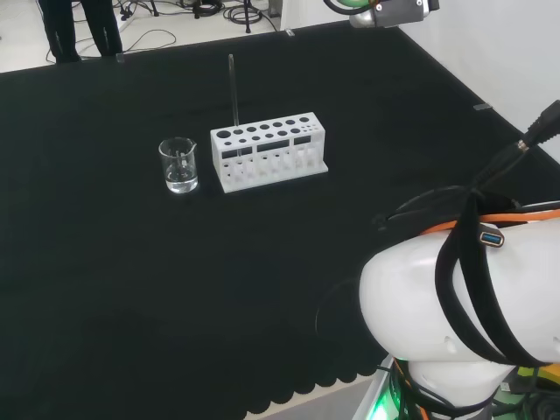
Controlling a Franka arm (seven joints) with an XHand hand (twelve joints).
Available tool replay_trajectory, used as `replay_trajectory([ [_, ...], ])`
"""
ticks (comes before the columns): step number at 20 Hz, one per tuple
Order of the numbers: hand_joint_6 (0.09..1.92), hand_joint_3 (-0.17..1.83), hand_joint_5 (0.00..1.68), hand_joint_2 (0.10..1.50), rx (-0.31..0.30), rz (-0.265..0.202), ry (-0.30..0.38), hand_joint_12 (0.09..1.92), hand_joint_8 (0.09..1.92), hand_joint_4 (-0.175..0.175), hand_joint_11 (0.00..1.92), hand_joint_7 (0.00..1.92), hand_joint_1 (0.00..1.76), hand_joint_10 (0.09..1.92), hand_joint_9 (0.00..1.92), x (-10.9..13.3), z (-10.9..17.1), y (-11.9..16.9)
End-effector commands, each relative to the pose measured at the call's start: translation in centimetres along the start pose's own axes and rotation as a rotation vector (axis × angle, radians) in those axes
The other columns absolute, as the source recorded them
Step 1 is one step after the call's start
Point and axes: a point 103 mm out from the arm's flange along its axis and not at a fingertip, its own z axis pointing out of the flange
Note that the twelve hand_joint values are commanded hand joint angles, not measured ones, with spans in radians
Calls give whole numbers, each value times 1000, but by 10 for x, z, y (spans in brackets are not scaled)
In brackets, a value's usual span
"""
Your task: Take the glass rod from the white test tube rack.
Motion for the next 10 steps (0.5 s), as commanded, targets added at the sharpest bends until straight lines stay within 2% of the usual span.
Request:
replay_trajectory([
  [1,257,562,163,766,-87,109,-58,87,642,-158,705,217,697,87,613,2,-41,-66],
  [2,163,473,116,836,-90,118,-60,441,675,-155,409,107,636,87,484,1,-43,-70],
  [3,109,417,95,877,-89,121,-60,782,702,-154,214,51,601,87,417,1,-43,-71],
  [4,87,396,90,894,-87,123,-63,1003,721,-153,106,23,584,141,344,1,-43,-71],
  [5,87,393,94,899,-86,126,-64,1135,738,-152,50,10,573,339,251,1,-42,-71],
  [7,87,404,101,894,-83,127,-62,1235,752,-151,10,1,568,707,87,1,-41,-71],
  [8,87,409,103,891,-82,127,-68,1250,755,-151,4,0,568,803,45,2,-41,-71],
  [10,87,413,105,889,-81,128,-74,1261,757,-152,0,0,568,882,11,2,-40,-70],
])
